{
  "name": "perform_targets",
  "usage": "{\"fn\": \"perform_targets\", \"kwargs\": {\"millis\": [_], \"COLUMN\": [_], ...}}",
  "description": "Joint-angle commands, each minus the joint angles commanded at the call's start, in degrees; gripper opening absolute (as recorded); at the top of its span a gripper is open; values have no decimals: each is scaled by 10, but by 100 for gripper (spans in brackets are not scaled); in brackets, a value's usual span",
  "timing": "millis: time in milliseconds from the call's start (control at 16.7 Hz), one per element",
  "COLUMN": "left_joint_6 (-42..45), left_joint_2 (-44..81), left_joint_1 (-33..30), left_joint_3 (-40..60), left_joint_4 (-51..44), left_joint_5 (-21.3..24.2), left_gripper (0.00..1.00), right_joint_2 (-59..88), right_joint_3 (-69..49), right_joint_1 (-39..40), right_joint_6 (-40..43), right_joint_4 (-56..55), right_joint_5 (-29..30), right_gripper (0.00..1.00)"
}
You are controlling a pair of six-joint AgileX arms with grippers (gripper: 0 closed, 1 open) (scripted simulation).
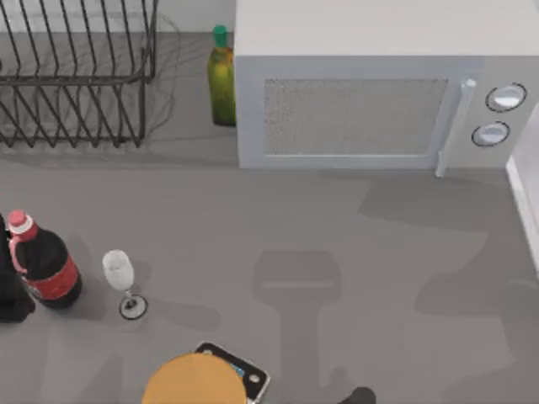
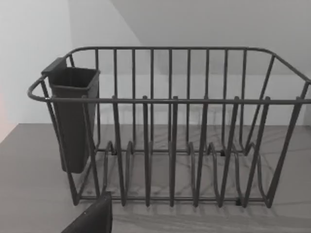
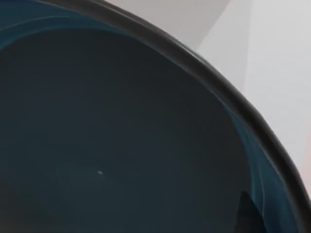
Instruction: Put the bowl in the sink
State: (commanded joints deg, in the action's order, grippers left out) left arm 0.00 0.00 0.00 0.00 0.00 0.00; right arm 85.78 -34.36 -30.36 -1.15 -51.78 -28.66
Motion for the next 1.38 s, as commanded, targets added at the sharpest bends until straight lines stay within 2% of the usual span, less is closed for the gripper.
{"fn": "perform_targets", "kwargs": {"millis": [300, 600, 900, 1320, 1380], "left_joint_6": [0, 0, 0, 0, 0], "left_joint_2": [0, 0, 0, 0, 0], "left_joint_1": [0, 0, 0, 0, 0], "left_joint_3": [0, 0, 0, 0, 0], "left_joint_4": [0, 0, 0, 0, 0], "left_joint_5": [0, 0, 0, 0, 0], "left_gripper": [100, 100, 100, 100, 100], "right_joint_2": [31, 190, 370, 412, 412], "right_joint_3": [6, 22, 54, 63, 63], "right_joint_1": [41, 72, 31, 1, 1], "right_joint_6": [-12, -14, -1, 3, 3], "right_joint_4": [-63, -260, -435, -476, -476], "right_joint_5": [-4, -13, 0, 4, 4], "right_gripper": [0, 0, 0, 0, 8]}}
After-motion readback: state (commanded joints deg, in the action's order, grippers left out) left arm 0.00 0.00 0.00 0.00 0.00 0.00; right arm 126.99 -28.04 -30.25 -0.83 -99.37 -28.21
